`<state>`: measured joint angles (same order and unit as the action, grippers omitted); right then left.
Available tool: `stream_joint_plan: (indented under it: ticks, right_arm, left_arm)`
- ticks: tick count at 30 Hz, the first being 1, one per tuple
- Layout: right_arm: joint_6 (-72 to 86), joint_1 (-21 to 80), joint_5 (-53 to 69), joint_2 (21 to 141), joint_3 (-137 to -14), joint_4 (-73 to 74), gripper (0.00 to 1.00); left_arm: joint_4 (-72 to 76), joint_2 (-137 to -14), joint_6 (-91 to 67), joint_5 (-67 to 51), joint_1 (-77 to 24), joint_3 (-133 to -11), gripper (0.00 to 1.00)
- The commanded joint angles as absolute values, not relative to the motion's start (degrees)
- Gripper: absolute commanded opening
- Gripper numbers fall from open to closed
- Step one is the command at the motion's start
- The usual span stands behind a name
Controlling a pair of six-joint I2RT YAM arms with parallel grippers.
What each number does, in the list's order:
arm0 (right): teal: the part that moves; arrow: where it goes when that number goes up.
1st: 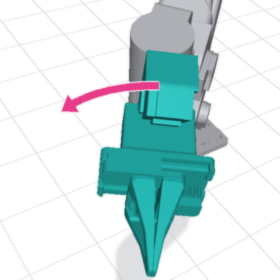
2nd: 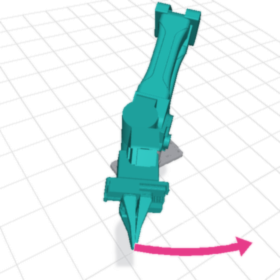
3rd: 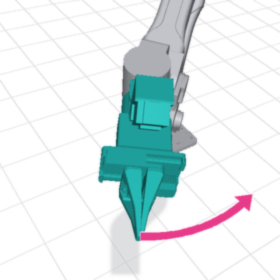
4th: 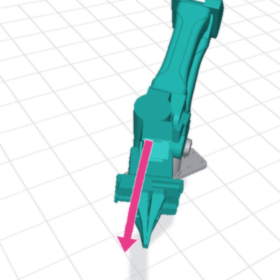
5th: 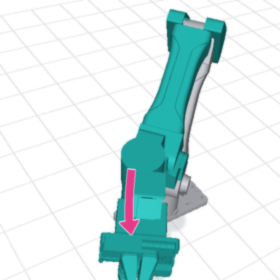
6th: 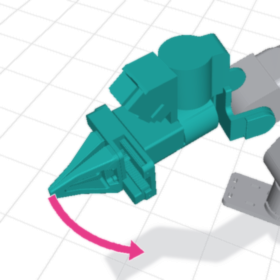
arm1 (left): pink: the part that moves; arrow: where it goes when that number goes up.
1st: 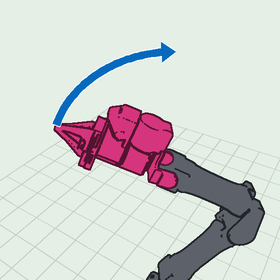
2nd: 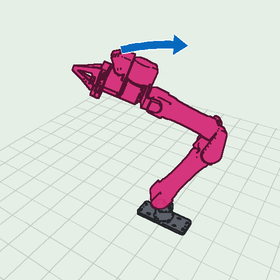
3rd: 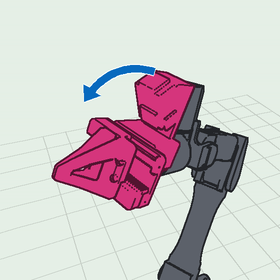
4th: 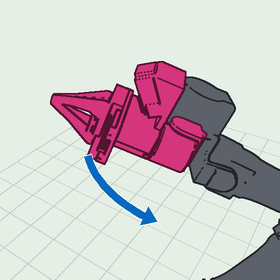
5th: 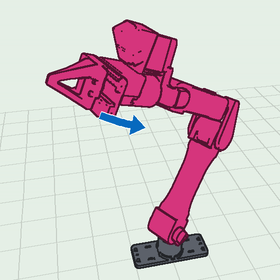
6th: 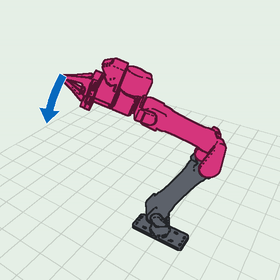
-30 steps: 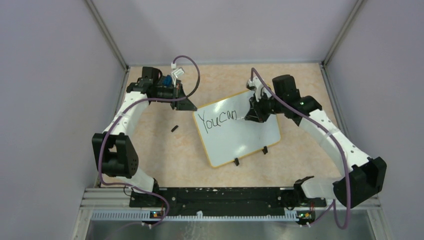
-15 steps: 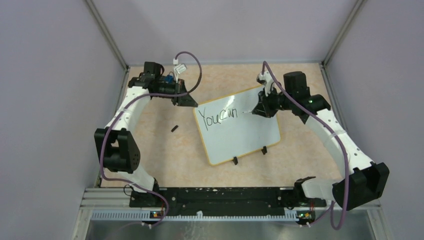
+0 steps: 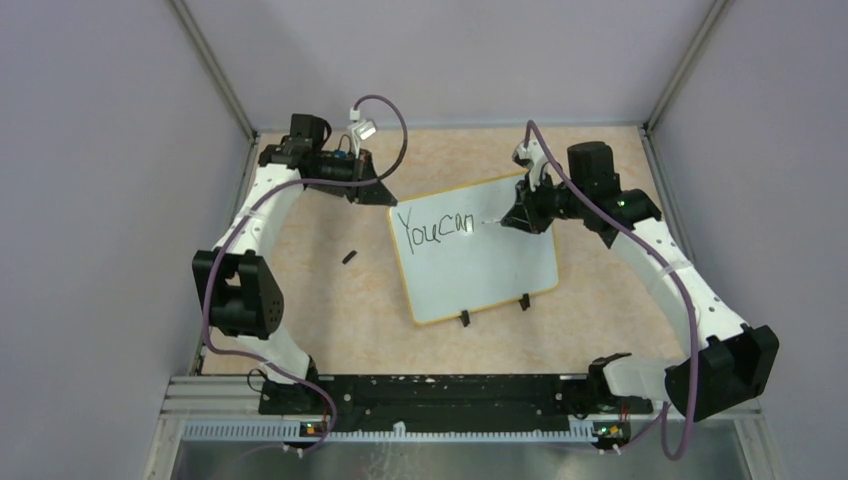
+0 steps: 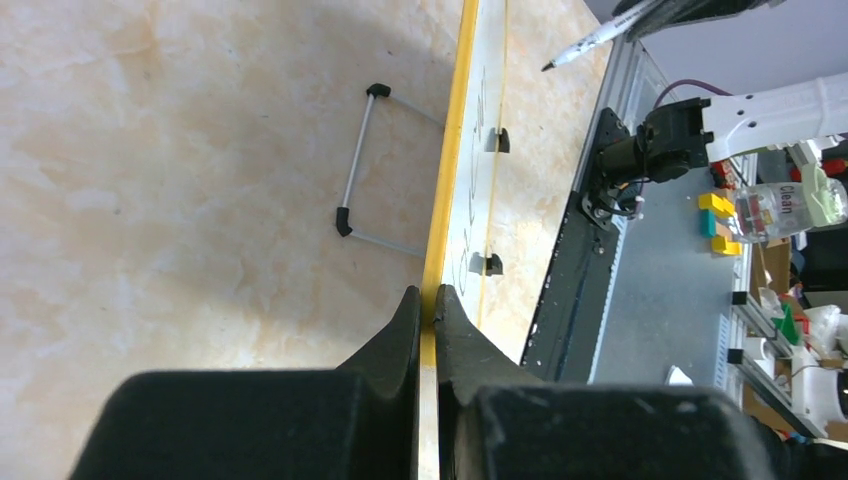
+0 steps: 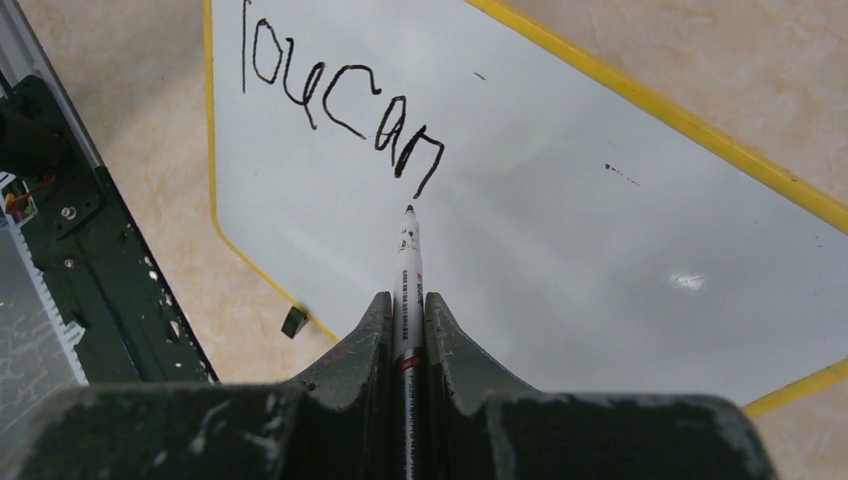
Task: Write a sentence on the whiteboard
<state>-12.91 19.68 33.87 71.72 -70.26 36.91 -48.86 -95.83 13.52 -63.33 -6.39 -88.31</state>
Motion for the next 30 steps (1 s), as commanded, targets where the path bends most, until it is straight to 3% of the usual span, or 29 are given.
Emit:
stream_joint_plan:
  ticks: [1,4,10,16,20,26,30]
  right_arm:
    - [-13.4,19.3,36.3,69.6,-72.7,36.1,0.00]
    - [-13.1,19.4,36.0,69.6,-72.7,35.6,0.00]
    - [-12.8,19.3,35.0,70.1,-72.4,34.5,0.00]
    - [-11.5,18.6,36.8,70.9,-72.2,33.7,0.00]
    - [-11.2,18.1,37.2,70.6,-72.2,33.2,0.00]
    - [-12.0,18.0,34.6,70.5,-72.3,33.0,0.00]
    - [-12.6,18.0,33.7,70.4,-72.4,33.0,0.00]
  left_arm:
    - [-50.1,-98.1,16.6,-61.9,-6.4,-92.8,0.00]
    - [-50.0,-98.5,16.5,-61.9,-6.4,-93.1,0.02]
    - [-51.8,-96.1,17.7,-65.0,-6.3,-91.3,0.24]
    - [-48.6,-93.8,15.8,-67.7,-6.4,-88.3,0.35]
    - [-48.7,-93.9,15.8,-68.6,-6.4,-87.4,0.33]
    - [-47.9,-93.9,15.5,-68.0,-6.4,-85.9,0.15]
    - [-47.5,-93.7,15.3,-67.5,-6.5,-85.6,0.11]
